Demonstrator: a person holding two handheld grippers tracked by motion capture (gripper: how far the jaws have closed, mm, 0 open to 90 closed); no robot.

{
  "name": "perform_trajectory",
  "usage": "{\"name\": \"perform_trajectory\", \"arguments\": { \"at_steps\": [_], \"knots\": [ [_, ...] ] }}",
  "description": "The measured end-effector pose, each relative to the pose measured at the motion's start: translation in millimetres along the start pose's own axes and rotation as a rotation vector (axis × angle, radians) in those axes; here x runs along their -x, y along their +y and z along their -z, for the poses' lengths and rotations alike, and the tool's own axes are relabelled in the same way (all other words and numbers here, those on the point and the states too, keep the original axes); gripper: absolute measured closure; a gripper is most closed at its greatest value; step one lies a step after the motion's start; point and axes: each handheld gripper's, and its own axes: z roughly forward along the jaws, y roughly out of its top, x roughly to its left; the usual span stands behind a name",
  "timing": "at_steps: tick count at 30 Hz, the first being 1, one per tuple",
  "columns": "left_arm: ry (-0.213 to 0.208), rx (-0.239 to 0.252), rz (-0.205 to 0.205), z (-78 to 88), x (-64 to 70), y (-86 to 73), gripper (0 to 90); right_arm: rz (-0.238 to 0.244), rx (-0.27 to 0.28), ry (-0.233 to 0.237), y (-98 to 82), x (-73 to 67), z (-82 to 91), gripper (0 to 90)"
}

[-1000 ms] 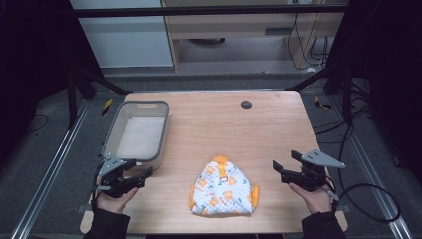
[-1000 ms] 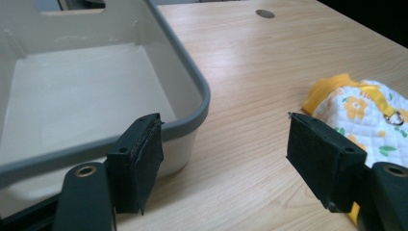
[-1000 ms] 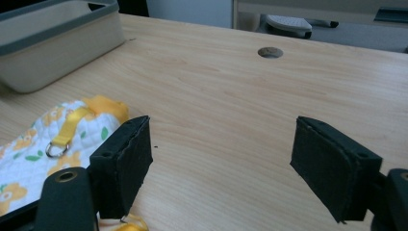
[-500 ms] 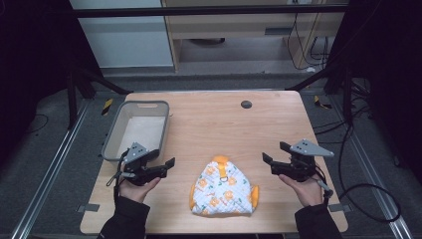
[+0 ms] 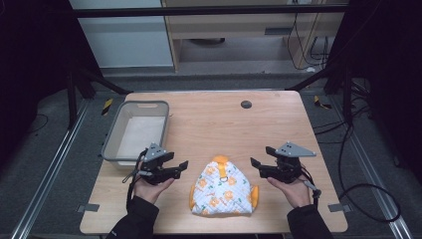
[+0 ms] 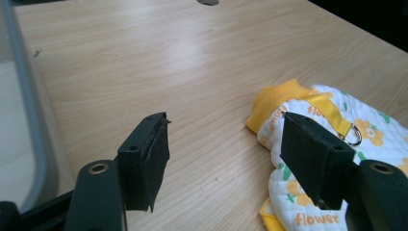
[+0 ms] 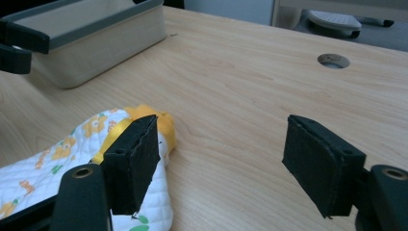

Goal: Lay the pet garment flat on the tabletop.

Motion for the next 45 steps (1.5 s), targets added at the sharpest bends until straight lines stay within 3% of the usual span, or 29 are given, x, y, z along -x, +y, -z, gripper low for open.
{"name": "perform_trajectory", "arguments": {
  "at_steps": [9,15,32,38,45],
  "knots": [
    [-0.031,-0.070,-0.050,-19.9,12.2,-6.2,35.8,0.007,-0.063,0.034,-10.5,-7.8,-16.2,32.4],
    [-0.055,-0.074,-0.049,-25.7,14.2,-5.6,36.4,0.010,-0.118,0.061,-18.8,-11.8,-26.1,39.1],
    [-0.102,-0.172,-0.107,-57.1,31.0,-18.3,39.8,0.022,-0.199,0.119,-31.4,-20.1,-44.1,50.7],
    [-0.131,-0.206,-0.106,-64.0,32.6,-22.2,48.9,0.021,-0.227,0.155,-35.5,-23.0,-49.5,57.1],
    [-0.182,-0.225,-0.093,-67.4,35.5,-24.1,68.6,0.025,-0.254,0.197,-37.8,-25.8,-54.6,69.8]
  ]
}}
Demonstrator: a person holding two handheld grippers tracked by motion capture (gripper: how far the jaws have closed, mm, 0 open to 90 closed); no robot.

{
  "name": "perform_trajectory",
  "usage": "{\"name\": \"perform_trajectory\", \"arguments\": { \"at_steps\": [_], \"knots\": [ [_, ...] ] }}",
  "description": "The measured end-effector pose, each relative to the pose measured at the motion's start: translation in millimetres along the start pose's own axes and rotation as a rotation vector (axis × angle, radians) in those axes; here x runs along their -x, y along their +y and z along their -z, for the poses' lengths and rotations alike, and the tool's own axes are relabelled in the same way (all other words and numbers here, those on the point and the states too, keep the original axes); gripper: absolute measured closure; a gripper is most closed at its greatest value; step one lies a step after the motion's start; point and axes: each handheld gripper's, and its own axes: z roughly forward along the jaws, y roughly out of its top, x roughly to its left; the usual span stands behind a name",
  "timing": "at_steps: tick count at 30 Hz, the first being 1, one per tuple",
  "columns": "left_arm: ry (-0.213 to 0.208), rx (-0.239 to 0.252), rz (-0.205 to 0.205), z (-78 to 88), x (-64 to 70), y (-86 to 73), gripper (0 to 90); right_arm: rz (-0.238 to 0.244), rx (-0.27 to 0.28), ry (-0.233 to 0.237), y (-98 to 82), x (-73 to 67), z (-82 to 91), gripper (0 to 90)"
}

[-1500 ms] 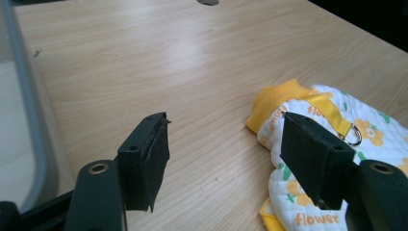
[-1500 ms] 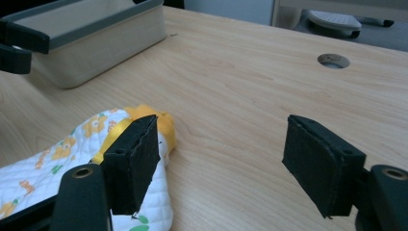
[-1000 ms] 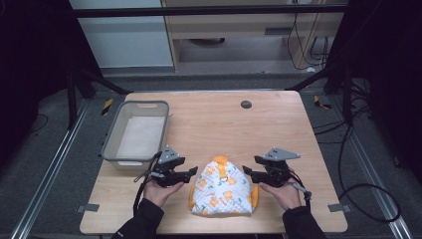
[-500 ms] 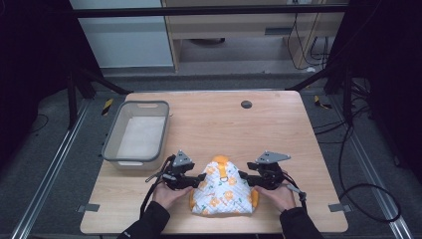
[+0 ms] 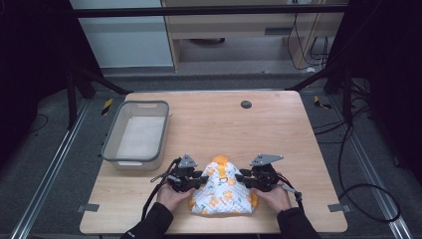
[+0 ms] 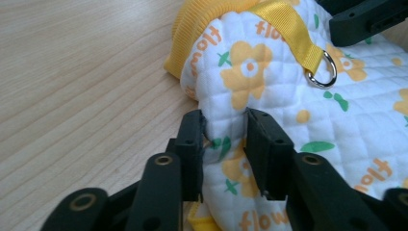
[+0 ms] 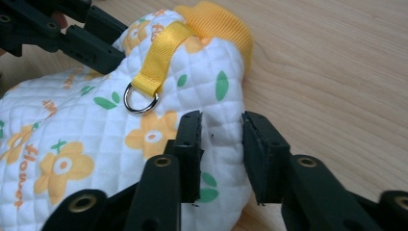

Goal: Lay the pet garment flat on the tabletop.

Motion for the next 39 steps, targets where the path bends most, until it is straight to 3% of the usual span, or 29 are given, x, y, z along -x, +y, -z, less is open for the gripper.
{"name": "perform_trajectory", "arguments": {
  "at_steps": [8,14,18,31,36,39],
  "knots": [
    [-0.011,-0.007,0.003,-0.1,1.7,0.0,85.4,-0.014,-0.010,0.019,0.6,-0.6,0.4,86.1],
    [-0.016,0.008,0.007,7.4,3.5,2.2,87.7,-0.014,0.008,0.018,2.5,-1.7,7.3,88.7],
    [-0.020,0.052,0.001,21.4,8.0,7.4,88.0,0.002,0.045,0.016,5.2,-4.9,20.2,88.8],
    [-0.001,0.201,-0.087,78.6,30.1,36.8,88.0,0.091,0.202,-0.002,30.6,-27.9,64.5,88.8],
    [0.053,0.226,-0.078,78.1,18.3,59.2,87.9,0.068,0.257,-0.062,51.2,-18.9,60.6,88.6],
    [0.138,0.233,-0.055,64.3,3.6,72.3,86.8,0.044,0.283,-0.121,63.7,-8.0,46.9,88.2]
  ]
}}
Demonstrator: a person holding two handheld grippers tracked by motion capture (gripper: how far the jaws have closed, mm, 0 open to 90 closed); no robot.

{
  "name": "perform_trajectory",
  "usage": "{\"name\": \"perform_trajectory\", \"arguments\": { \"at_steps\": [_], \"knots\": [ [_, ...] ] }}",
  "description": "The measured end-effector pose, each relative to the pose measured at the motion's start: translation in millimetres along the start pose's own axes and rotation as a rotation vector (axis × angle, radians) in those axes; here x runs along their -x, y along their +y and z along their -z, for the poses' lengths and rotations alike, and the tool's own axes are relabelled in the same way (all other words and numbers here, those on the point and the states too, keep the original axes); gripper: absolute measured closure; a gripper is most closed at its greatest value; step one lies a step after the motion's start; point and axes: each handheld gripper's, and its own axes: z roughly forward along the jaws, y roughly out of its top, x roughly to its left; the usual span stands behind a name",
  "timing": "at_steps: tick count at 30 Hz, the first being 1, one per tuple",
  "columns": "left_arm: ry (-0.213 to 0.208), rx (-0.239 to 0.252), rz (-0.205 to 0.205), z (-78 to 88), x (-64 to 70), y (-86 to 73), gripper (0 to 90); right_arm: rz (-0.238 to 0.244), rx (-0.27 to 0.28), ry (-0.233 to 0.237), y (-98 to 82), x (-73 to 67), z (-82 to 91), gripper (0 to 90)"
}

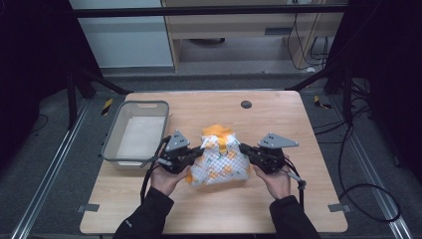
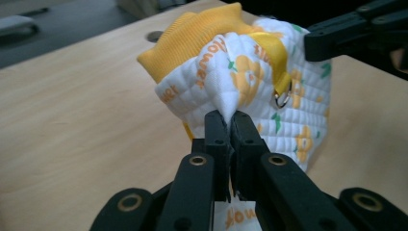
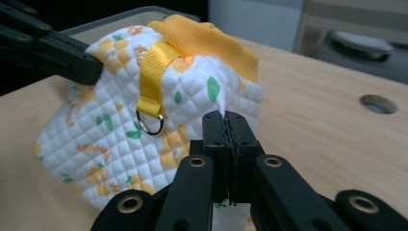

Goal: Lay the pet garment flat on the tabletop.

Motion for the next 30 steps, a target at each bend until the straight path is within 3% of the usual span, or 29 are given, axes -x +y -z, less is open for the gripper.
{"name": "perform_trajectory", "arguments": {
  "at_steps": [1,2,3,4,6,8,13,19,25,26,30],
  "knots": [
    [0.022,0.003,0.015,-5.9,-4.3,0.8,85.2,-0.002,0.004,-0.038,1.3,4.4,-11.0,87.8],
    [0.081,0.010,0.050,-18.3,-12.4,0.3,81.0,-0.007,0.004,-0.061,1.3,7.1,-18.3,86.5],
    [0.111,0.008,0.070,-24.1,-16.5,-0.7,67.6,-0.010,-0.004,-0.123,-0.7,11.5,-33.3,82.8],
    [0.135,-0.007,0.099,-30.2,-21.9,-2.3,60.0,-0.009,-0.011,-0.149,-2.4,13.4,-40.6,79.1],
    [0.160,-0.015,0.126,-34.2,-29.9,-7.4,52.0,0.010,-0.039,-0.208,-7.3,16.6,-52.7,73.9],
    [0.149,-0.006,0.148,-30.3,-34.8,-14.3,43.5,0.018,-0.053,-0.223,-11.4,18.9,-56.7,69.4],
    [0.137,-0.005,0.127,-6.9,-37.2,-32.0,37.5,0.045,-0.048,-0.201,-15.3,21.7,-36.2,60.9],
    [0.127,-0.047,0.089,15.0,-32.7,-57.4,32.6,0.027,-0.049,-0.146,-28.3,28.7,-3.1,53.4],
    [0.113,-0.095,0.082,12.3,-27.2,-83.5,31.9,0.022,-0.096,-0.102,-54.1,28.3,7.1,50.5],
    [0.117,-0.128,0.068,6.4,-25.6,-87.9,32.2,0.019,-0.105,-0.097,-57.4,28.1,6.2,50.4],
    [0.115,-0.147,0.067,-4.7,-24.4,-93.4,34.3,0.015,-0.163,-0.080,-71.8,27.1,-7.6,50.2]
  ]
}}
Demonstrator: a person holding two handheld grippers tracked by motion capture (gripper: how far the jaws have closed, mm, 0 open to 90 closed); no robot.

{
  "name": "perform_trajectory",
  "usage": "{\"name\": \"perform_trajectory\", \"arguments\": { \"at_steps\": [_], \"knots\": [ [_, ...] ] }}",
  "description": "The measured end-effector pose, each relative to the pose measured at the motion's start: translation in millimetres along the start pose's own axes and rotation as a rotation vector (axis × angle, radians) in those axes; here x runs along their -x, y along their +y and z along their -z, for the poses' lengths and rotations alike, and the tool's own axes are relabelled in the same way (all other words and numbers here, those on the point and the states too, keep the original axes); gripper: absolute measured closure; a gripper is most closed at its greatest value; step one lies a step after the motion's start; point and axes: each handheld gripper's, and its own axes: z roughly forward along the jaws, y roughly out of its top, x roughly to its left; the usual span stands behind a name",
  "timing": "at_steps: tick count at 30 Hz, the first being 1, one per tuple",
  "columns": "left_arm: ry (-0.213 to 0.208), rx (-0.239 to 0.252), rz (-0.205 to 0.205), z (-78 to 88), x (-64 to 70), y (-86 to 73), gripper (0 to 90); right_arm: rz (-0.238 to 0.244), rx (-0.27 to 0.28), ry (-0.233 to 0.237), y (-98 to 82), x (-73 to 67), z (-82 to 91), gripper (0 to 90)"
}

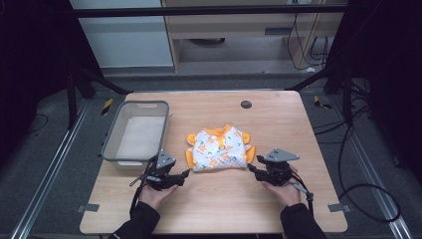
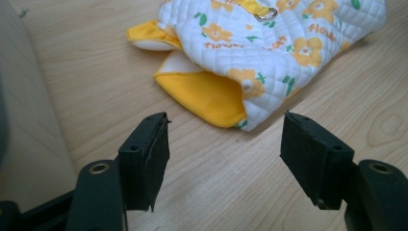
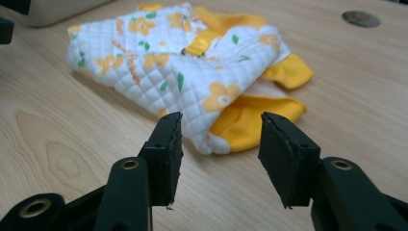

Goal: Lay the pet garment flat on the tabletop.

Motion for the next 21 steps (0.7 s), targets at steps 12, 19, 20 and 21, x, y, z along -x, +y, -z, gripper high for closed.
{"name": "perform_trajectory", "arguments": {
  "at_steps": [12,19,20,21],
  "knots": [
    [-0.030,-0.040,-0.045,-34.4,13.3,0.1,43.7,0.030,-0.101,0.014,-6.6,-9.0,-37.4,51.0],
    [-0.044,-0.040,-0.053,-45.1,17.2,4.0,59.9,0.057,-0.115,-0.016,-5.9,-8.4,-40.4,71.1],
    [-0.041,-0.039,-0.052,-44.9,16.3,3.9,63.1,0.060,-0.121,-0.019,-6.0,-8.4,-40.0,74.4],
    [-0.045,-0.038,-0.044,-44.7,15.0,4.0,65.8,0.061,-0.123,-0.016,-6.1,-8.5,-39.9,77.8]
  ]
}}
